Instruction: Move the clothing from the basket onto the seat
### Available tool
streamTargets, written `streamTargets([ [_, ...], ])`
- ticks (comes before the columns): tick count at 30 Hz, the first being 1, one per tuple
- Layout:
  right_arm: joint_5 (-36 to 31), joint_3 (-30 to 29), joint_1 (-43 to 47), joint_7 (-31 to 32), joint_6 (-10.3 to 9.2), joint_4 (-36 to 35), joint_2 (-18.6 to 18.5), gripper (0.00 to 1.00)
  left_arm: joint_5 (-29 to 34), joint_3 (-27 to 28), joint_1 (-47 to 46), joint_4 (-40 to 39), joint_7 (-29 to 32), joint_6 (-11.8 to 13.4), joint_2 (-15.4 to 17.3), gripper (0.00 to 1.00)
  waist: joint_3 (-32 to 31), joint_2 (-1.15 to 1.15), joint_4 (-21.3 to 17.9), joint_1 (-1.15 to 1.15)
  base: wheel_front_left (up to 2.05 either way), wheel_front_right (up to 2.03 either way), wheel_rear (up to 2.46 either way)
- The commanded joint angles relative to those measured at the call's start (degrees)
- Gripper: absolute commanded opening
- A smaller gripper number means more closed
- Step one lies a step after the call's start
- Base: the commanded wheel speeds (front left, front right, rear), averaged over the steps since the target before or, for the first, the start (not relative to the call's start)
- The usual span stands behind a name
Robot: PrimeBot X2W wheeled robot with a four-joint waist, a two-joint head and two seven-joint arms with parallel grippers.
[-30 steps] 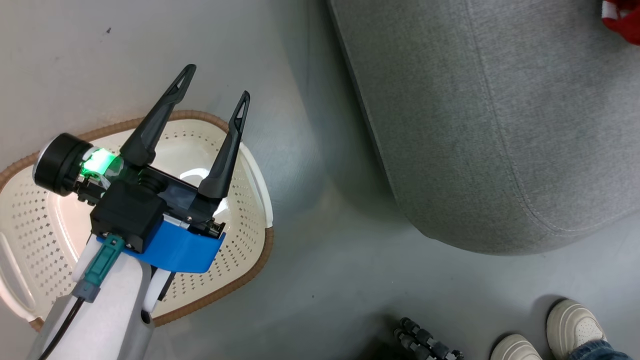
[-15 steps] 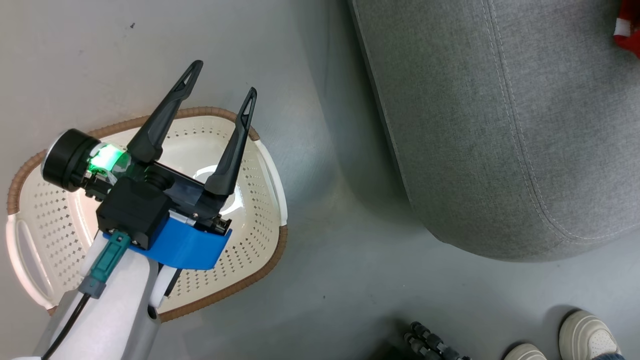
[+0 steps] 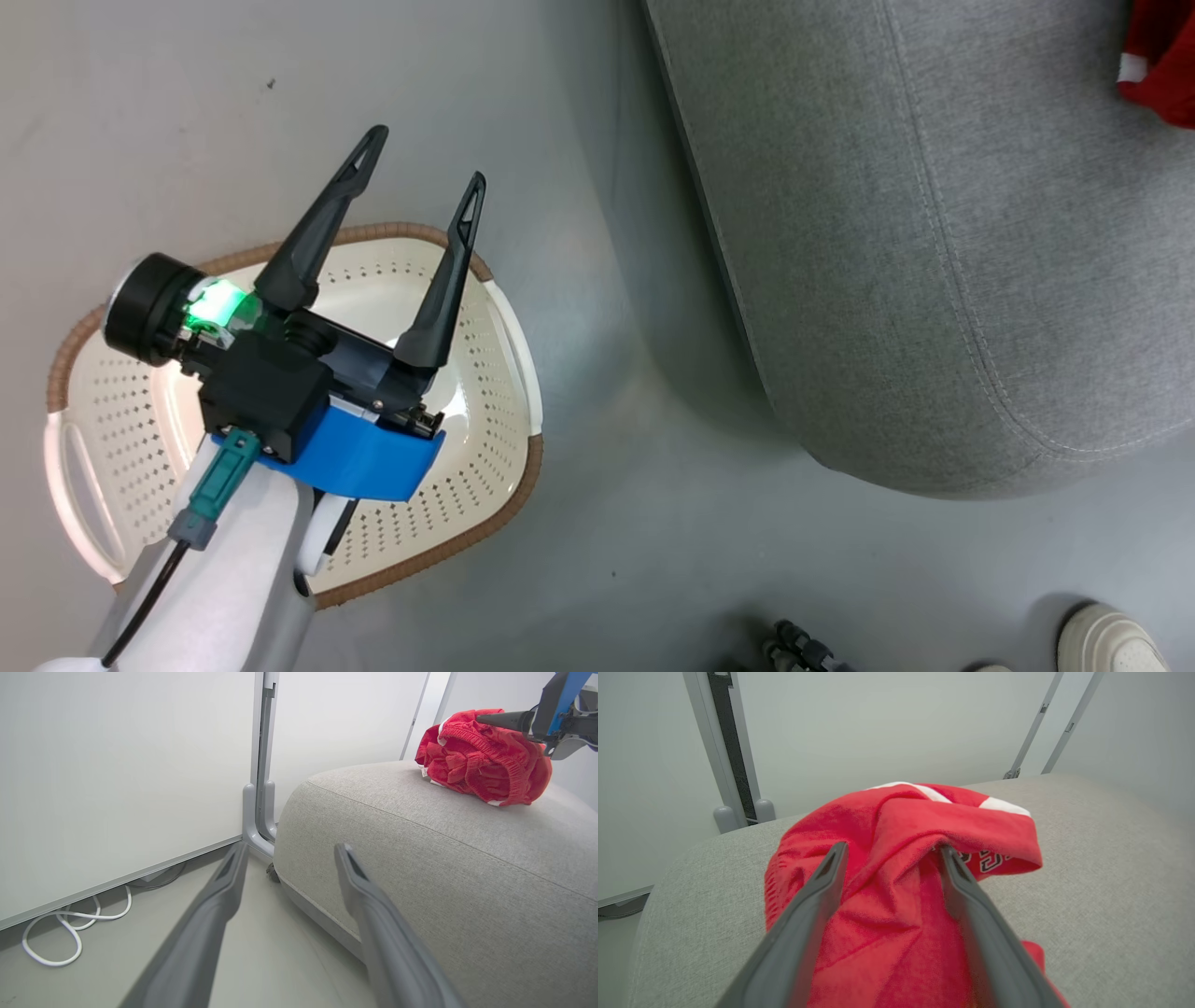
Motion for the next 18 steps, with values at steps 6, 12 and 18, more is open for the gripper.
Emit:
streamTargets([
  [6,-0.56,1.6,4.14,-0.29,0.01,-2.36,0.88,1.0,-1.03,-0.46,0.63,2.3,-1.21,0.11,-1.12,1.0,-4.18,0.0,0.84,0.0,0.0,0.0,0.0],
  [12,-1.29,3.67,10.17,-0.27,0.01,-7.82,3.02,1.0,-2.26,-0.04,2.58,5.18,-1.93,0.57,-2.54,1.0,-9.42,0.0,1.65,0.0,0.0,0.0,0.0],
  [18,0.28,6.69,17.91,-0.26,0.01,-15.24,6.72,1.0,-3.7,1.3,5.43,7.3,-2.12,1.09,-4.61,1.0,-15.31,0.0,2.58,0.0,0.0,0.0,0.0],
])
